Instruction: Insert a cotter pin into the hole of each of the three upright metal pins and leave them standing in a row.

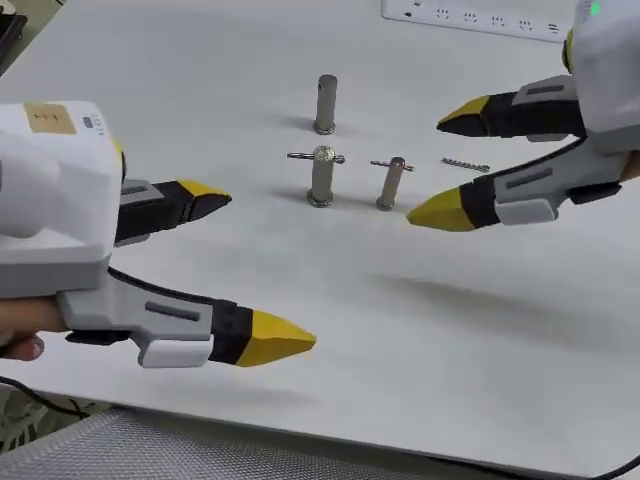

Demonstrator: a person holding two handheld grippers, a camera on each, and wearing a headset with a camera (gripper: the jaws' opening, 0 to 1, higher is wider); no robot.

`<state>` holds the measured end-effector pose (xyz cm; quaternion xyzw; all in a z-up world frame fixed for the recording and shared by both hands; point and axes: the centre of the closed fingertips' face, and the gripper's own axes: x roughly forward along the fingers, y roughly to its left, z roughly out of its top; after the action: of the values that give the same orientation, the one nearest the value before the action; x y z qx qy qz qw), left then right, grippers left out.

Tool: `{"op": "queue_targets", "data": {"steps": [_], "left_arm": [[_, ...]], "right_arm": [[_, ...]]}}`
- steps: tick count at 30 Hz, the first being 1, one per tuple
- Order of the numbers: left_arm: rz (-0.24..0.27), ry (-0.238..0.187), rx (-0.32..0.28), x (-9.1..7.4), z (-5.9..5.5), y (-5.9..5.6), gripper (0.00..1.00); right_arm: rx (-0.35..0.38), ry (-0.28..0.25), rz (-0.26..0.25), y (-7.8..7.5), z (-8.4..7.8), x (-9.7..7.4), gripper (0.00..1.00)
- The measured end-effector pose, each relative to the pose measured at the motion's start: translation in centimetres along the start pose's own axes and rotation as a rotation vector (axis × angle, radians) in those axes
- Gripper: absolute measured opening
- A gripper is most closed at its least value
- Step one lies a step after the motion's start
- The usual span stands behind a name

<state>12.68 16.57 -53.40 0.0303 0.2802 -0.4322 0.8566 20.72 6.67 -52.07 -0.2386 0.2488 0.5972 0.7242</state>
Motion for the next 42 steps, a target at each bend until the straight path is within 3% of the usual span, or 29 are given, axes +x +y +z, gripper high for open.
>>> {"op": "queue_targets", "data": {"steps": [6, 9, 13, 18, 23, 27, 30, 36, 42], "left_arm": [[0.011, -0.020, -0.005, 0.0, 0.6, 0.1, 0.93], [0.009, -0.004, -0.003, 0.1, 0.4, 0.0, 0.93], [0.002, -0.001, -0.011, 0.3, 0.3, 0.0, 0.94], [0.013, -0.032, -0.038, 0.6, 0.8, 0.4, 0.97], [0.012, -0.071, -0.069, 1.2, 1.8, 0.8, 0.99], [0.014, -0.082, -0.056, 1.5, 2.6, 1.1, 0.99], [0.023, -0.116, -0.047, 1.7, 3.9, 1.9, 0.99], [0.048, -0.202, -0.028, 2.5, 8.0, 4.3, 0.99], [0.076, -0.222, 0.008, 3.9, 10.5, 6.6, 0.93]], "right_arm": [[0.060, -0.010, -0.015, 1.3, -1.0, -1.2, 0.69], [0.140, -0.052, -0.064, 1.8, -1.1, -1.8, 0.75], [0.194, -0.071, -0.082, 1.9, -1.8, -2.3, 0.91], [0.226, -0.081, -0.105, 2.1, -2.3, -2.9, 0.98], [0.277, -0.097, -0.141, 2.1, -2.8, -3.3, 0.98], [0.290, -0.115, -0.162, 1.9, -2.8, -3.8, 0.98], [0.299, -0.126, -0.182, 1.8, -2.7, -4.2, 0.98], [0.321, -0.131, -0.208, 1.9, -3.2, -4.9, 0.98], [0.348, -0.143, -0.224, 2.4, -3.7, -5.5, 0.98]]}}
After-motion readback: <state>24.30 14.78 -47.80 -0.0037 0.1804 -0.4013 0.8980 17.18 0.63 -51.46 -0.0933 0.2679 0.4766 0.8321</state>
